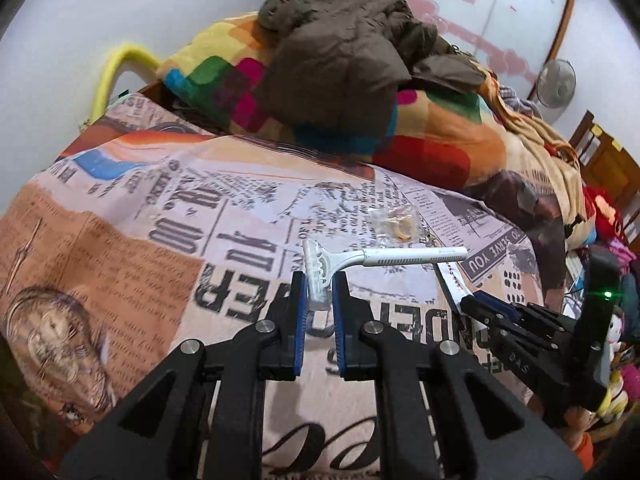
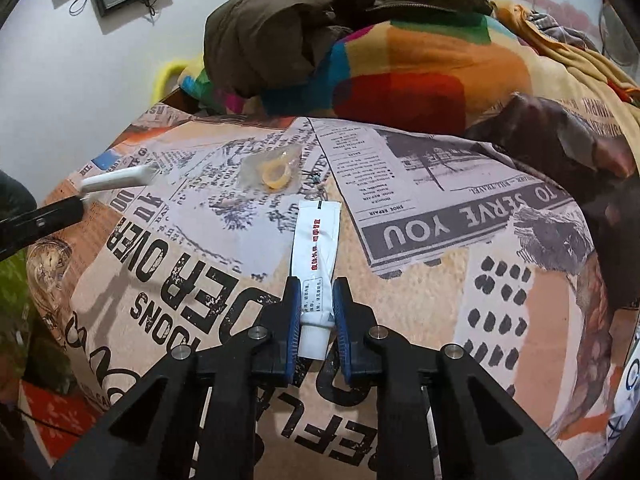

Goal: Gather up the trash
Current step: 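Close right gripper on white tube while left gripper approaches white razor, then lift white tube in right gripper while left gripper lifts white razor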

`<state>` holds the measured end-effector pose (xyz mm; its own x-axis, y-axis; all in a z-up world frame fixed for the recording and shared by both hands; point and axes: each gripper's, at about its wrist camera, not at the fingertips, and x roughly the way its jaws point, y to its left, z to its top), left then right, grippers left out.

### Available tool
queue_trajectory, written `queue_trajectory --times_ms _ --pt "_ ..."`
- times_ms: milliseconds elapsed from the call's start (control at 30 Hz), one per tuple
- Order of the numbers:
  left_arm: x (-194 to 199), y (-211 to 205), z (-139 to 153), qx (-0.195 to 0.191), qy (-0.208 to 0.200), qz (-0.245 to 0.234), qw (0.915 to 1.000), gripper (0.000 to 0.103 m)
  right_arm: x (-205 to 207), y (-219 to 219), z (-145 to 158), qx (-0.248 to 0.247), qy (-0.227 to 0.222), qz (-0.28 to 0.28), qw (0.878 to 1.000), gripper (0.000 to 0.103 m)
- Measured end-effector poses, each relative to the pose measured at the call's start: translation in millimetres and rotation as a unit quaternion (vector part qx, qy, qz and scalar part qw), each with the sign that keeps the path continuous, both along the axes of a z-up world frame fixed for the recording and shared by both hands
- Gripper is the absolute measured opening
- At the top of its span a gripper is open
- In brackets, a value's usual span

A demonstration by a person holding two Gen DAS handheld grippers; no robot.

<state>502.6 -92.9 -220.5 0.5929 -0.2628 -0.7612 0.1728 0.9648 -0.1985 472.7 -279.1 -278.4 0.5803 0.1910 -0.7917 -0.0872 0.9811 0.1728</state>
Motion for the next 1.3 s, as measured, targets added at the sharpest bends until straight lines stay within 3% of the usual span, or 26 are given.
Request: queue_trajectory --times_ms 400,667,1000,1300 --pt "-56 63 51 -0.008 -0.025 0.053 0.9983 0.011 -30 22 43 -0.005 -0.051 0.016 0.999 0.015" --pt "-102 110 90 -0.005 -0.048 0.090 0.9948 0.011 -69 70 90 0.001 -0.087 0.054 0.995 0.015" --pt "-191 178 148 0.012 -0.088 0.139 0.9863 0.011 -118 129 160 0.035 -0.135 0.109 0.984 0.015" --pt "-273 235 166 0.007 -0.099 0.189 0.9769 0.011 -168 177 193 0.047 -0.160 0.159 0.973 0.015"
